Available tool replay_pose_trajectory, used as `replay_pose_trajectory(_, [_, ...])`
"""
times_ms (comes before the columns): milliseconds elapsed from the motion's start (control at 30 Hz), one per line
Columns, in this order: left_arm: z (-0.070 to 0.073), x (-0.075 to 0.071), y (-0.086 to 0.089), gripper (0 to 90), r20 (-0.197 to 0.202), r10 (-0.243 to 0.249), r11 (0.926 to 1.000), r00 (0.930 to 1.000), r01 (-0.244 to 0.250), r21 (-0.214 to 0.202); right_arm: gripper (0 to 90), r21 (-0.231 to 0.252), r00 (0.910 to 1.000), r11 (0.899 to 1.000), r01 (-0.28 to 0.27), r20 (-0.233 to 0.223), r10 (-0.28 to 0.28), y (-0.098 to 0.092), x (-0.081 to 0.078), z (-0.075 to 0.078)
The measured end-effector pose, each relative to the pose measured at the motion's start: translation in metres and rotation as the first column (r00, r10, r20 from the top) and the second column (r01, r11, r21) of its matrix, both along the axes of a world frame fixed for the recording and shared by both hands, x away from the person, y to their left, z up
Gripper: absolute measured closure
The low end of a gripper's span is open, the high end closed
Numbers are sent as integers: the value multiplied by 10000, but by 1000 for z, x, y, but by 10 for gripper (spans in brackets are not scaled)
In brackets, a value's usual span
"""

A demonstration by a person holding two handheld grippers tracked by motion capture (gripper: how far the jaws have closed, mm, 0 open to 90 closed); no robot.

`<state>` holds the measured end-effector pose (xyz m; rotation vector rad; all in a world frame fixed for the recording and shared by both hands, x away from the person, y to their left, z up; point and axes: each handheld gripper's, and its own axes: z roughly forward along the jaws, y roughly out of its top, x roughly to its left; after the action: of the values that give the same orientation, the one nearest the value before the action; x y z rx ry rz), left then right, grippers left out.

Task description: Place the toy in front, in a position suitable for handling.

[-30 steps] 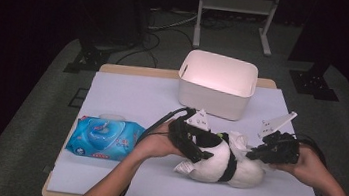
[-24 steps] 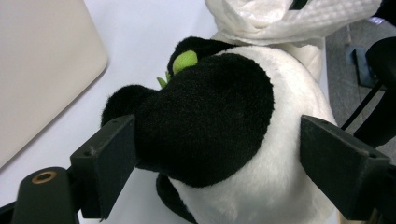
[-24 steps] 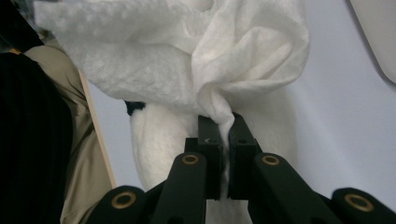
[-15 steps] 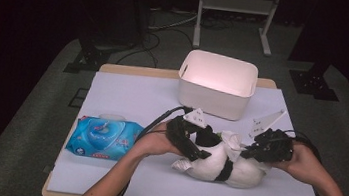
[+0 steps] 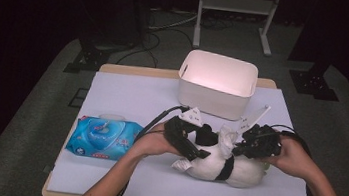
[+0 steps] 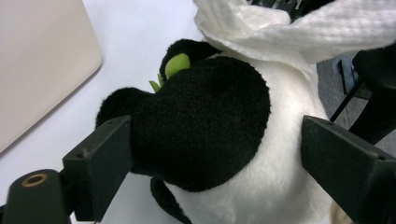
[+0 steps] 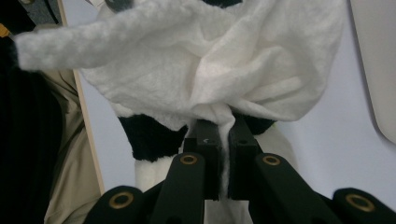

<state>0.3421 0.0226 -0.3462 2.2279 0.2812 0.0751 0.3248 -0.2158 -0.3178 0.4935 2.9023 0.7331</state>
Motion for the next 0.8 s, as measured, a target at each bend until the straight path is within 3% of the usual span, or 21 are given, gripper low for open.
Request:
replay_pose_trajectory(133, [0, -4, 2, 88, 23, 45, 9999, 10000, -44, -97, 852, 177, 9998, 9998, 83, -154, -80, -6, 2, -4])
replay_pose_trajectory(433, [-7, -6, 5, 74, -417, -89, 9999, 9991, 84, -115, 851, 541, 9995, 9981, 307, -111, -302, -18, 2, -8])
replay_pose_trajectory(800, [-27, -8, 1, 69, -1068, -705, 9974, 9918, 685, -228, 852, 950, 9984, 9940, 533, -238, -513, -32, -1, -11])
